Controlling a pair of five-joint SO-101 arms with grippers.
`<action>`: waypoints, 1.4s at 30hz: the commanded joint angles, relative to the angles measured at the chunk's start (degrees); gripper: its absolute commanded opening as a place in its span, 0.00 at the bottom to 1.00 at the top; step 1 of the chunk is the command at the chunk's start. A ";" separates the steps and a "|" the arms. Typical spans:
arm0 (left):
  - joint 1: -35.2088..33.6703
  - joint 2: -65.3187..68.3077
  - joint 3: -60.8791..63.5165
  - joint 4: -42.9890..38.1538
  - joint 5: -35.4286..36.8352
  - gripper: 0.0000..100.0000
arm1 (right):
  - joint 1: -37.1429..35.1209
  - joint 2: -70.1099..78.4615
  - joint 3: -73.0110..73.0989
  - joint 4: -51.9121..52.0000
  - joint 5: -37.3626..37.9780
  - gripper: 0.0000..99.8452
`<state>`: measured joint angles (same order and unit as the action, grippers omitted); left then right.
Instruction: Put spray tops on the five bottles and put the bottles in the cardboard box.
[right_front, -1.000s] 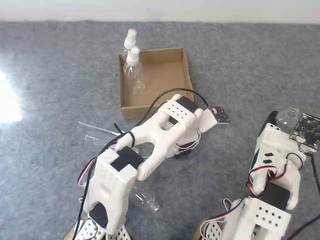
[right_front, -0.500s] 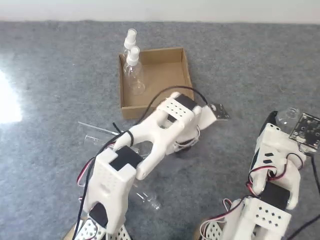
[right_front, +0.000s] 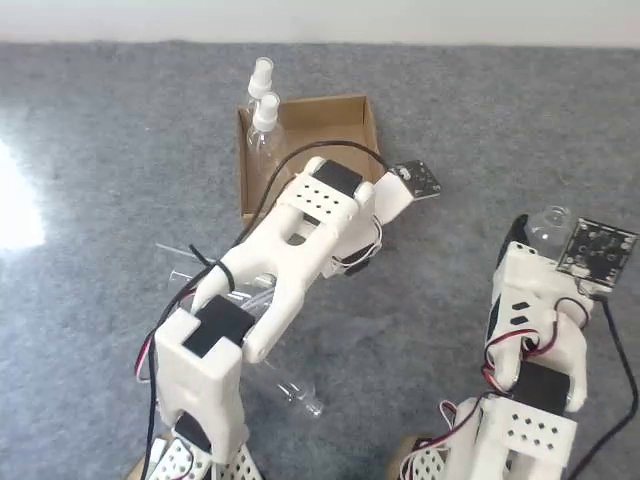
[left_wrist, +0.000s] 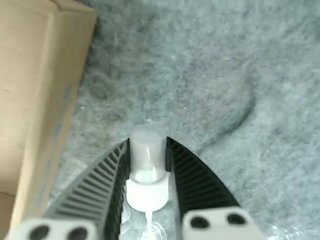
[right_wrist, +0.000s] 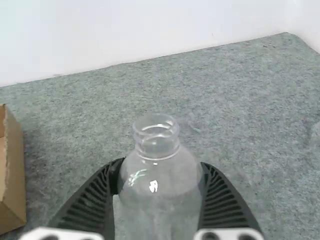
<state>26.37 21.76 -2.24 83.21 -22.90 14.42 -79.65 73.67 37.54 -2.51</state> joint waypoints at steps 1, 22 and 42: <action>-1.14 -6.68 -2.15 -0.97 0.53 0.03 | -2.33 -1.01 -2.64 -1.10 0.09 0.05; -4.48 -33.41 17.36 -14.86 4.66 0.03 | -15.52 -1.27 -1.05 -1.63 0.09 0.05; -6.07 -60.75 33.71 -23.38 9.41 0.03 | -26.15 -1.27 10.02 -17.54 4.92 0.05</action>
<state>20.57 -32.40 30.99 61.49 -14.46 -10.02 -79.65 84.40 21.63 0.84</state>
